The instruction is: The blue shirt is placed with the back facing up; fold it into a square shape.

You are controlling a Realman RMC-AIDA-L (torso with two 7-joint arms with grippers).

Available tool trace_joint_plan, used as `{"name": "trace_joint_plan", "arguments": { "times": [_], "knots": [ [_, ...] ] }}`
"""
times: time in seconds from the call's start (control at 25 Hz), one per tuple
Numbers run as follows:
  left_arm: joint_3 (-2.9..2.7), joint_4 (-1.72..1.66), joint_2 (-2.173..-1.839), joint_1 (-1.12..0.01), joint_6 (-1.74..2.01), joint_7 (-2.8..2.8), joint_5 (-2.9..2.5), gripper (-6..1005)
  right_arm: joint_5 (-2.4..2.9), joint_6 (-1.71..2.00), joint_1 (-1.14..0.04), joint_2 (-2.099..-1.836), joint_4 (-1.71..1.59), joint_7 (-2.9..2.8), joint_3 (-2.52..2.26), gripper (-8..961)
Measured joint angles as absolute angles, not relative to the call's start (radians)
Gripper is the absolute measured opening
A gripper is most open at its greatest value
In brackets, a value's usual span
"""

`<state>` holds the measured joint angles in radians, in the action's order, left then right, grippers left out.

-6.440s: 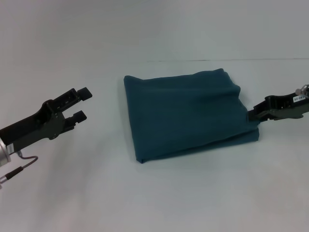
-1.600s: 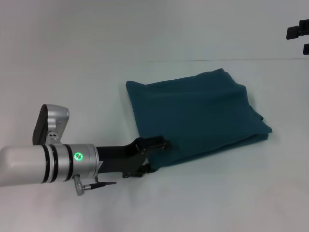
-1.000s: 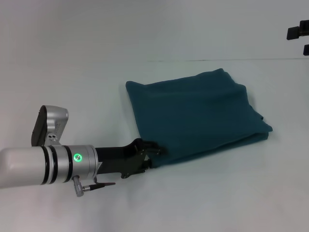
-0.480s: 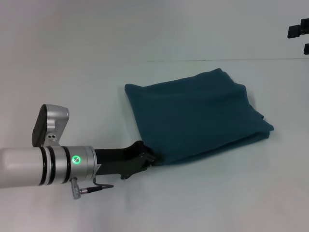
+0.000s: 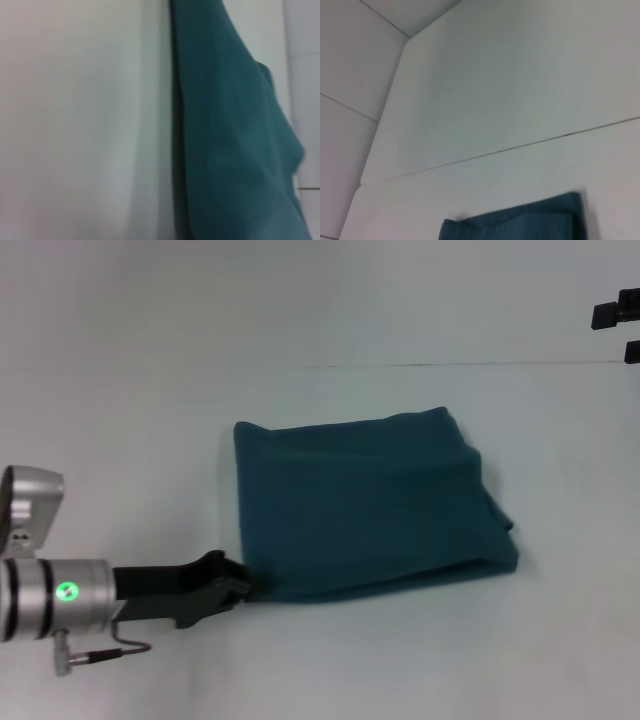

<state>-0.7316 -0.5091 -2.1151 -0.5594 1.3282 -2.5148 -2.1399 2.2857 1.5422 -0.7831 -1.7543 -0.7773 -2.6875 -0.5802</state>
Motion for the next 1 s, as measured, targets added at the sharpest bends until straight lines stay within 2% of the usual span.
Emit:
{"name": "trace_joint_plan", "arguments": {
  "times": [0.72, 1.0],
  "knots": [
    [-0.582, -0.620, -2.078, -0.520, 1.454, -2.552, -2.318, 76, 2.286, 1.542, -0.789, -1.758, -0.755, -2.687, -0.588, 858],
    [-0.448, -0.754, -2.072, -0.468, 1.543, -2.558, -2.280, 332, 2.287, 1.541, -0.788, -1.756, -0.753, -2.687, -0.592, 858]
  ]
}}
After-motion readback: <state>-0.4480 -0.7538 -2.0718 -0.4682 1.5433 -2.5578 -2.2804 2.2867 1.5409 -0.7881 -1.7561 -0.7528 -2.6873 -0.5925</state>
